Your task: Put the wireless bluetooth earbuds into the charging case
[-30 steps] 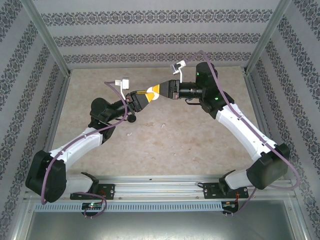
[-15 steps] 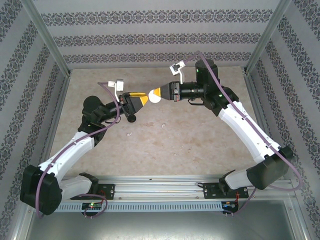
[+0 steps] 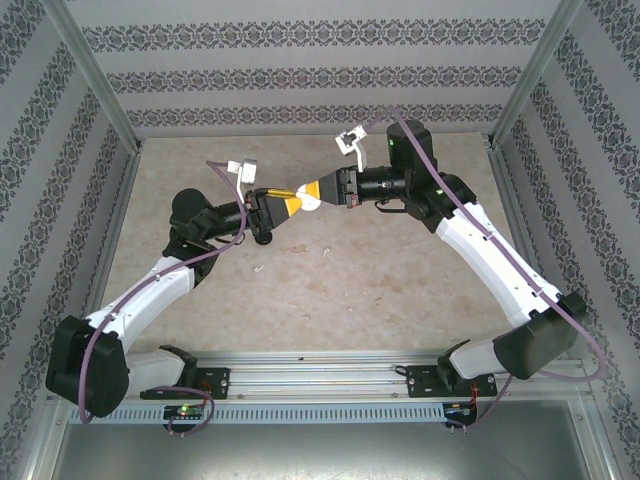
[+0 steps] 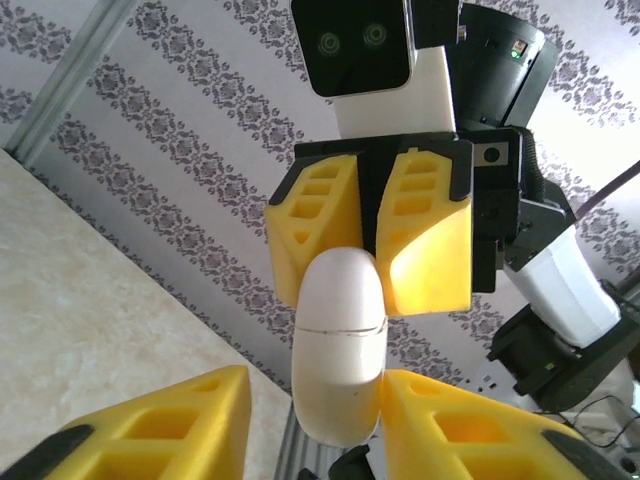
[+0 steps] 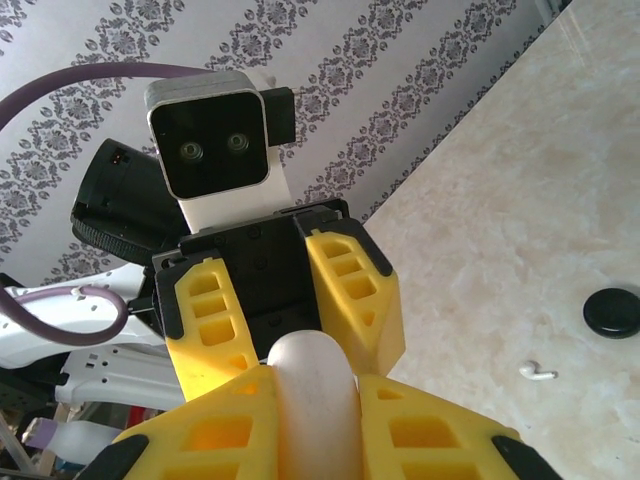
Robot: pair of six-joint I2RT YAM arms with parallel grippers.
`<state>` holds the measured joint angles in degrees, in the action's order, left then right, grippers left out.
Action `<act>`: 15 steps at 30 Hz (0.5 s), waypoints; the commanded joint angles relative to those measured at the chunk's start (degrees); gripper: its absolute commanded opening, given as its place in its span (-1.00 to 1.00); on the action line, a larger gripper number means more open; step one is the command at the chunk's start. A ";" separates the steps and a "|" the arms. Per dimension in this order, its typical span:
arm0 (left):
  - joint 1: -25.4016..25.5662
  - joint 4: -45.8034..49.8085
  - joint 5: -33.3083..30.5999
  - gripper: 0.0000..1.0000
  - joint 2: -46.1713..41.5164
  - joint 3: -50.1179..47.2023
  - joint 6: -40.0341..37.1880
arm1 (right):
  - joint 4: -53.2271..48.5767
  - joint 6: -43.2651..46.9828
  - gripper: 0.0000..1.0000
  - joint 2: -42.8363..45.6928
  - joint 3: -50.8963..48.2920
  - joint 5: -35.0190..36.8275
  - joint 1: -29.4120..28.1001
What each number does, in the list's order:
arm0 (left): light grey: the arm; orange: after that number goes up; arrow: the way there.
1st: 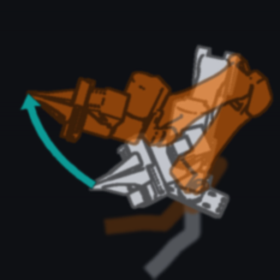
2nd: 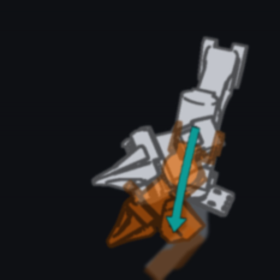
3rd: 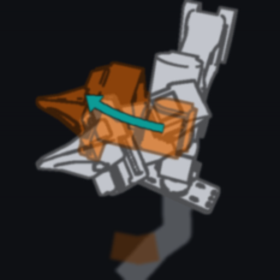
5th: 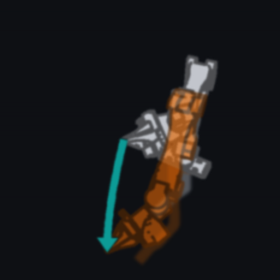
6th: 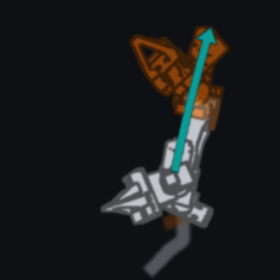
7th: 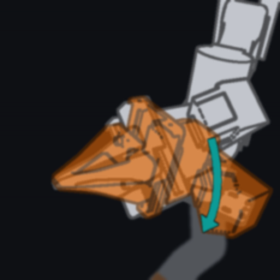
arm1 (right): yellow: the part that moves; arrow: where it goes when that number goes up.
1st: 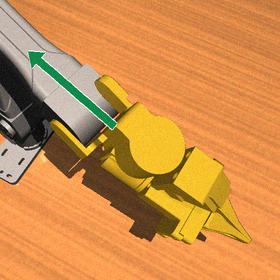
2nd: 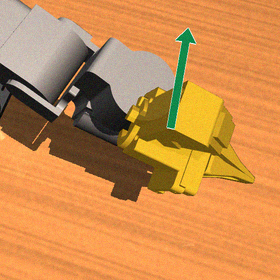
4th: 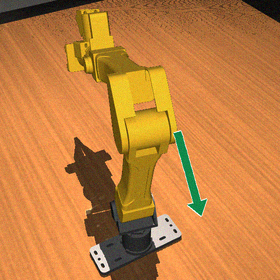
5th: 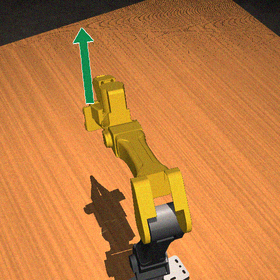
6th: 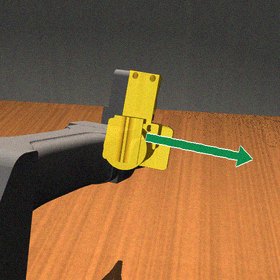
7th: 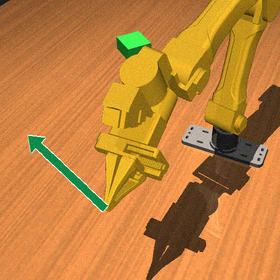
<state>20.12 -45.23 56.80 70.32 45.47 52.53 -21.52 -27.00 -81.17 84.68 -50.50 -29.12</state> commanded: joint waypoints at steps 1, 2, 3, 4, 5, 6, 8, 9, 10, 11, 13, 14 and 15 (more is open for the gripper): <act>-0.26 -7.27 1.97 -0.33 1.36 2.38 3.74 | -0.18 1.45 -0.70 -0.09 2.41 -1.29 -1.11; -0.26 -7.41 2.24 -0.35 1.52 2.48 3.88 | -0.33 1.55 -0.70 -0.17 2.50 -1.21 -1.11; -0.15 -7.37 2.50 -0.36 1.61 2.49 3.89 | -0.52 1.55 -0.70 -0.19 2.50 -1.10 -1.11; -0.08 -7.17 2.52 -0.36 1.57 2.51 3.89 | -0.54 1.57 -0.70 -0.18 2.50 -0.84 -1.11; -0.16 -7.07 2.54 -0.34 1.57 2.40 3.89 | -0.63 1.60 -0.70 -0.20 2.55 -0.70 -1.11; -0.16 -6.98 2.53 -0.32 1.48 2.29 3.89 | -0.69 1.67 -0.70 -0.18 2.58 -0.50 -1.11; -0.16 -6.74 2.69 -0.27 1.23 2.16 3.81 | -0.80 1.68 -0.70 -0.31 2.66 -0.22 -1.11; -0.15 -6.63 2.70 -0.24 1.24 2.11 3.80 | -0.85 1.61 -0.70 -0.44 2.68 -0.08 -1.11; -0.08 -6.40 2.79 -0.23 1.22 2.12 3.80 | -0.88 1.67 -0.71 -0.48 2.77 0.03 -1.11; 0.01 -6.26 2.88 -0.23 1.25 2.10 3.75 | -0.81 1.58 -0.70 -0.53 2.77 0.05 -1.11; 0.33 -5.68 3.18 -0.23 1.52 2.37 3.63 | -0.81 1.52 -0.70 -0.75 2.85 0.10 -1.11; 0.41 -5.40 3.46 -0.23 1.72 2.59 3.55 | -0.81 1.54 -0.71 -0.83 2.85 0.09 -1.12; 0.60 -5.22 3.72 -0.26 2.01 2.92 3.50 | -0.81 1.57 -0.70 -0.84 2.85 0.16 -1.11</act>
<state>20.25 -48.51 58.61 71.75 46.17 55.79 -22.41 -26.57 -81.60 85.67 -50.17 -29.54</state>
